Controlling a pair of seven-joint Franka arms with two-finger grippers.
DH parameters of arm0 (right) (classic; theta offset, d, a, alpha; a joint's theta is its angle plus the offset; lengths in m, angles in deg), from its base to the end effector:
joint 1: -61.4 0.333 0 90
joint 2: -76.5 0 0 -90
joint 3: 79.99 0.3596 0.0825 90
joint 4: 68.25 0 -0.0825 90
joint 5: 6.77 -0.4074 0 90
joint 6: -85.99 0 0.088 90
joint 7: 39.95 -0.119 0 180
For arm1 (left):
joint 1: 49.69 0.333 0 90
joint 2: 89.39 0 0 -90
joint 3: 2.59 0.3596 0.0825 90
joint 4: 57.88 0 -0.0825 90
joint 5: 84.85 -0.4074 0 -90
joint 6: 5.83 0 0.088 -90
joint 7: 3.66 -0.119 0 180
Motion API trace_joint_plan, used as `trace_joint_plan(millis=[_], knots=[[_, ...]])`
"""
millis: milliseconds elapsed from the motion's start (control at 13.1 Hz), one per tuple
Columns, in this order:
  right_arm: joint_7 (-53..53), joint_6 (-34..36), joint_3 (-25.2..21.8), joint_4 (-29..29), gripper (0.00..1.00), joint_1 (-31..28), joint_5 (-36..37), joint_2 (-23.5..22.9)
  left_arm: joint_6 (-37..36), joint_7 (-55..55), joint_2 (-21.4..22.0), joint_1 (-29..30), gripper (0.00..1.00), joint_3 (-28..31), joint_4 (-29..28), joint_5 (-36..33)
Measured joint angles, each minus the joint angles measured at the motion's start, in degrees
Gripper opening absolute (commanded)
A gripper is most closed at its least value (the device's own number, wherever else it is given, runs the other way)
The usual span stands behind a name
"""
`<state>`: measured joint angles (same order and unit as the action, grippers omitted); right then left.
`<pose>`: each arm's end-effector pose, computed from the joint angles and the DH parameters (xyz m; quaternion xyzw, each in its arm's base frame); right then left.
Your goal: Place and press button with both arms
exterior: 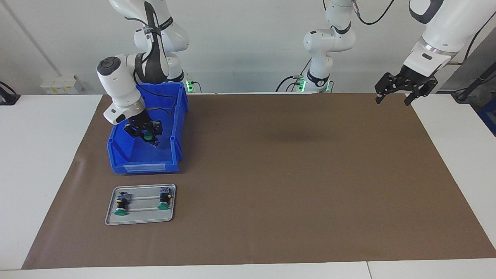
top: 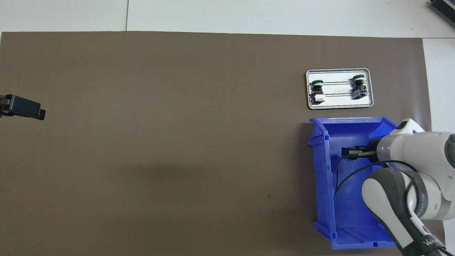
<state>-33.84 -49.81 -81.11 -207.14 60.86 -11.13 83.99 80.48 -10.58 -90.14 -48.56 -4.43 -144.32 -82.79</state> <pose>0.4918 -0.0128 0.3809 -0.9988 -0.0126 -0.0402 0.0262 0.5761 -0.0115 0.6736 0.9975 -0.0675 -0.0067 0.0185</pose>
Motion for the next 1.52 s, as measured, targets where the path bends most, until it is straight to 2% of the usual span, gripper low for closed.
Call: trace_joint_plan(millis=[76,152,229,305,762,1295,1524], knots=[[0.0,-1.8,0.0,-0.7,0.0,-0.1,0.0,-0.6,0.0,0.0,0.0,0.0,1.0,0.0,0.0,0.0],[0.0,-3.6,0.0,-1.4,0.23,-0.1,0.0,-1.2,0.0,0.0,0.0,0.0,1.0,0.0,0.0,0.0],[0.0,-4.6,0.1,-1.8,0.92,-0.1,0.0,-1.8,0.0,0.0,0.0,0.0,1.0,0.0,0.0,0.0],[0.0,-4.9,0.1,-1.9,1.0,-0.1,0.0,-2.2,0.0,0.0,0.0,0.0,1.0,0.0,0.0,0.0],[-1.9,-4.4,0.2,-0.4,1.0,-0.1,-0.1,-1.9,0.0,0.0,0.0,0.0,1.0,0.0,0.0,0.0],[-9.4,14.4,0.6,18.9,1.0,0.2,0.2,-0.6,0.0,0.0,0.0,0.0,1.0,0.0,0.0,0.0],[-12.1,25.4,0.5,28.4,1.0,0.0,3.4,-0.6,0.0,0.0,0.0,0.0,1.0,0.0,0.0,0.0]])
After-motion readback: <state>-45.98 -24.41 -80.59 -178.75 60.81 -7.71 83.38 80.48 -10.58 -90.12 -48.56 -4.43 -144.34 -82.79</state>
